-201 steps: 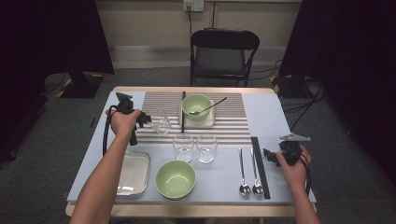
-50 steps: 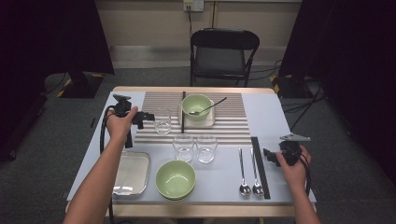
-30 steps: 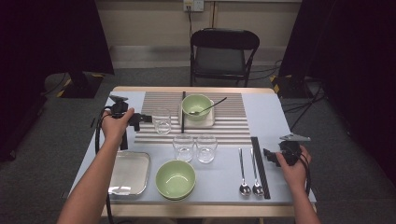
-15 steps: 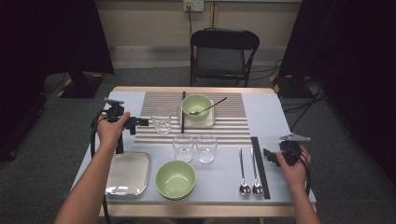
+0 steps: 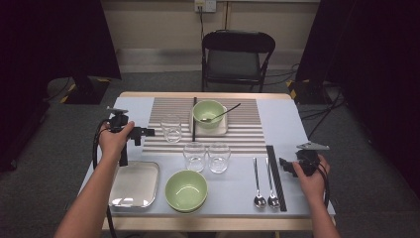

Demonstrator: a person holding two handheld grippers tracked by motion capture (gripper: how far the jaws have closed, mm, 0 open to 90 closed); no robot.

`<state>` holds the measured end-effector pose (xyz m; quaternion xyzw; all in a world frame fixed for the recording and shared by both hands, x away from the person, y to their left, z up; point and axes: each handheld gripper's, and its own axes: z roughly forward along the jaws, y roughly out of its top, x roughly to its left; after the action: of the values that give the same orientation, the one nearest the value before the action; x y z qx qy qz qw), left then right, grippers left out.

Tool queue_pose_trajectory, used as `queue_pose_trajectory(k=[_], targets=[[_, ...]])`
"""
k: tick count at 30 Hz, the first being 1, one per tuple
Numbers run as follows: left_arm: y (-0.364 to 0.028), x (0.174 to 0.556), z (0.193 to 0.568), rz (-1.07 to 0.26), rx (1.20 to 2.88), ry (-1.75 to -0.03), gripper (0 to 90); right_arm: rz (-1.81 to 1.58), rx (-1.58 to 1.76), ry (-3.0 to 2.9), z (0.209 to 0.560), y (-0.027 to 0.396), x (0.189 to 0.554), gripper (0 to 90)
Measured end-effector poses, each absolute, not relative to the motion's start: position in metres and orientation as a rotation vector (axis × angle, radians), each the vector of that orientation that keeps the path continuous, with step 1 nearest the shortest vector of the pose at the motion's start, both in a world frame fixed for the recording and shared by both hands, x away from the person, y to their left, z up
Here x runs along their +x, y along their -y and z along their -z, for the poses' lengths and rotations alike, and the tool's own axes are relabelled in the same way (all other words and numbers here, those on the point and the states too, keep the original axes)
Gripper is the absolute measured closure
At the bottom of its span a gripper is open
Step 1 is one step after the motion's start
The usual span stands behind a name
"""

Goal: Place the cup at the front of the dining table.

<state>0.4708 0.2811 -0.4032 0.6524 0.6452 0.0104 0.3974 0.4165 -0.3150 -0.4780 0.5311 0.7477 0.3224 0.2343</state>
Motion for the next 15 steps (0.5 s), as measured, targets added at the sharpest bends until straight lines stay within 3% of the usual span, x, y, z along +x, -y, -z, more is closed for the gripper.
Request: queue_pose_trajectory(k=[15], targets=[[-0.2844,0.4638,0.4004,-0.012,1.673,-1.615,26.9,-0.886,1.456,-2.052,0.4781,0.3149,0.4166,20.1]])
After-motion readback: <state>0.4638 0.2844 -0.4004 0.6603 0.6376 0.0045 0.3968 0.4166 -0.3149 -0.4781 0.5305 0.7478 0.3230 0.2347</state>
